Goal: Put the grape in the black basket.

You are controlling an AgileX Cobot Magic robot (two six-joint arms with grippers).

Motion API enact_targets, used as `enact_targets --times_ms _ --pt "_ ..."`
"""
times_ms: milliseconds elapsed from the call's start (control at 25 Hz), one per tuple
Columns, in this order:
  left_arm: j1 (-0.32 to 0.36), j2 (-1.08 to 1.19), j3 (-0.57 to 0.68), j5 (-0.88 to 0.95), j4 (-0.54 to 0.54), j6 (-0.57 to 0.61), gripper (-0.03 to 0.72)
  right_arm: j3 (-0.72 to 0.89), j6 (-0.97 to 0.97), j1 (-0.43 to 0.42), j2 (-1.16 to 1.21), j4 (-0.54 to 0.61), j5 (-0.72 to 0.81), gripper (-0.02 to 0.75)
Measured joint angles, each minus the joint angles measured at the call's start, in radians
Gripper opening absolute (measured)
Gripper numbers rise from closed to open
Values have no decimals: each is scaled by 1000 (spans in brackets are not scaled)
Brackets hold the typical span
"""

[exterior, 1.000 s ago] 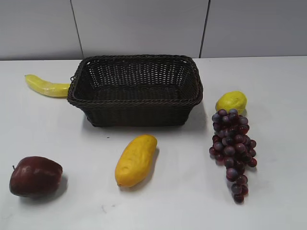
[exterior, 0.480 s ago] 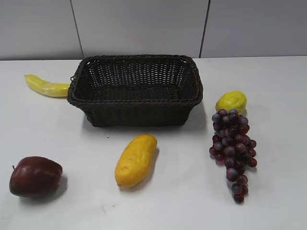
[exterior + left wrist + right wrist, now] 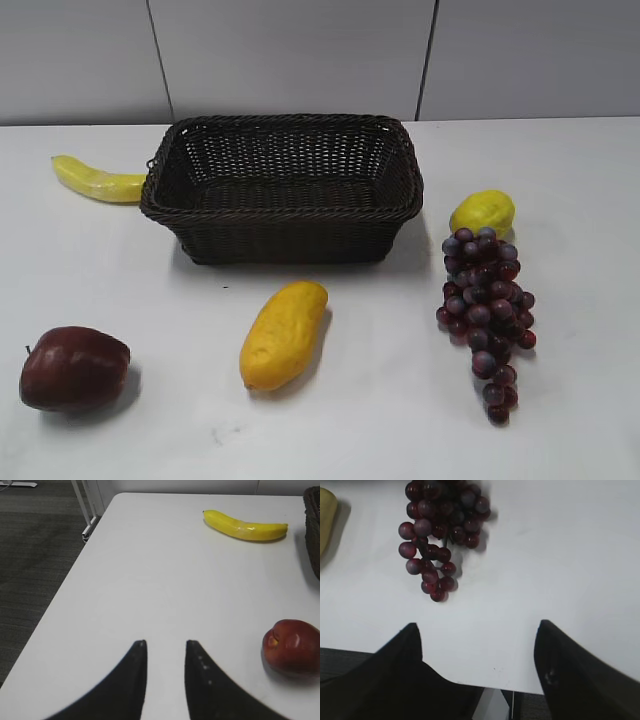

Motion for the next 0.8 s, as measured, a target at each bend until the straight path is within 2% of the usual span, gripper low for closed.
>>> enact_targets --times_ms 240,600,800 --pt "0 0 0 0 0 0 237 -3 -93 0 165 103 -86 509" --pt "0 0 0 0 0 0 237 -30 -140 3 341 138 -154 509" --pt "0 0 0 0 0 0 237 -116 -136 90 422 140 -198 509"
